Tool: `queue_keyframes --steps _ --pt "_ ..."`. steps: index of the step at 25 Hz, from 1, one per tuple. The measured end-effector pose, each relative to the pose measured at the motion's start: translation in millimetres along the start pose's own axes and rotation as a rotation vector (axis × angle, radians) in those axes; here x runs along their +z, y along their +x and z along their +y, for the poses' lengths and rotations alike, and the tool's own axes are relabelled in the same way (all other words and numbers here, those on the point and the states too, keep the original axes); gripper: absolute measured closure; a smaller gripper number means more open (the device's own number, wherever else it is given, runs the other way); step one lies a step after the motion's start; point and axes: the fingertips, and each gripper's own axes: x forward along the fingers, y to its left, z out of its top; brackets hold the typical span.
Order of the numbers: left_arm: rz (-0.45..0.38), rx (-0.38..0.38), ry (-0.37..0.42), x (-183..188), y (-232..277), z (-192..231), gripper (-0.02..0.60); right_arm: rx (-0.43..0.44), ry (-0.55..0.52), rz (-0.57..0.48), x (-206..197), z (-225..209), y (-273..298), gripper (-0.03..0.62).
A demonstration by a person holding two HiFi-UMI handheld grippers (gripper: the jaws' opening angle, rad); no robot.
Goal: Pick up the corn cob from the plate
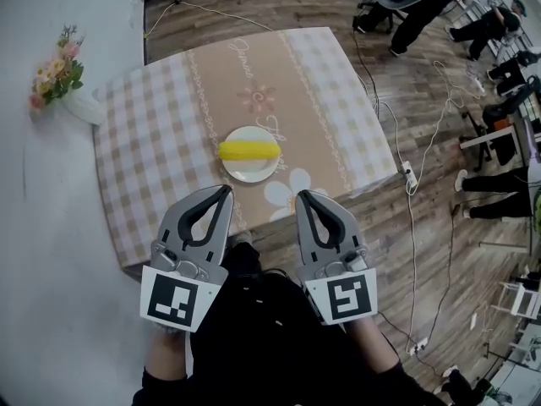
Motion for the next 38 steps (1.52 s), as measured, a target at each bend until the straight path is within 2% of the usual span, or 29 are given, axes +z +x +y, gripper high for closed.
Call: queue_keyframes --steps 7,16,18,25,28,38 --pt "0.01 -0.001 -0.037 -9.7 8.4 42.3 0.572 0.0 -0.023 0.021 8.9 7.9 42.3 0.553" --pt "0.011 0.008 -0.047 -16.3 10.7 69.8 0.572 -0.05 -0.008 0.092 4.3 7.6 67.4 0.553" --pt "0.016 0.006 -0.041 -16.5 12.4 72.0 0.572 -0.037 -0.015 0.063 10.4 9.2 72.5 0.553" --pt "0.039 0.003 -0.043 -21.5 20.6 71.9 0.572 -0.029 -0.01 0.079 6.8 4.5 75.2 0.553" --pt "0.042 0.004 -0.034 -21.2 25.9 68.7 0.572 -0.005 -0.023 0.053 10.4 1.4 77.4 0.551" --pt "0.051 0.067 -0.049 -14.1 43.5 59.9 0.572 0.091 -0.052 0.049 11.8 -12.5 83.0 0.553"
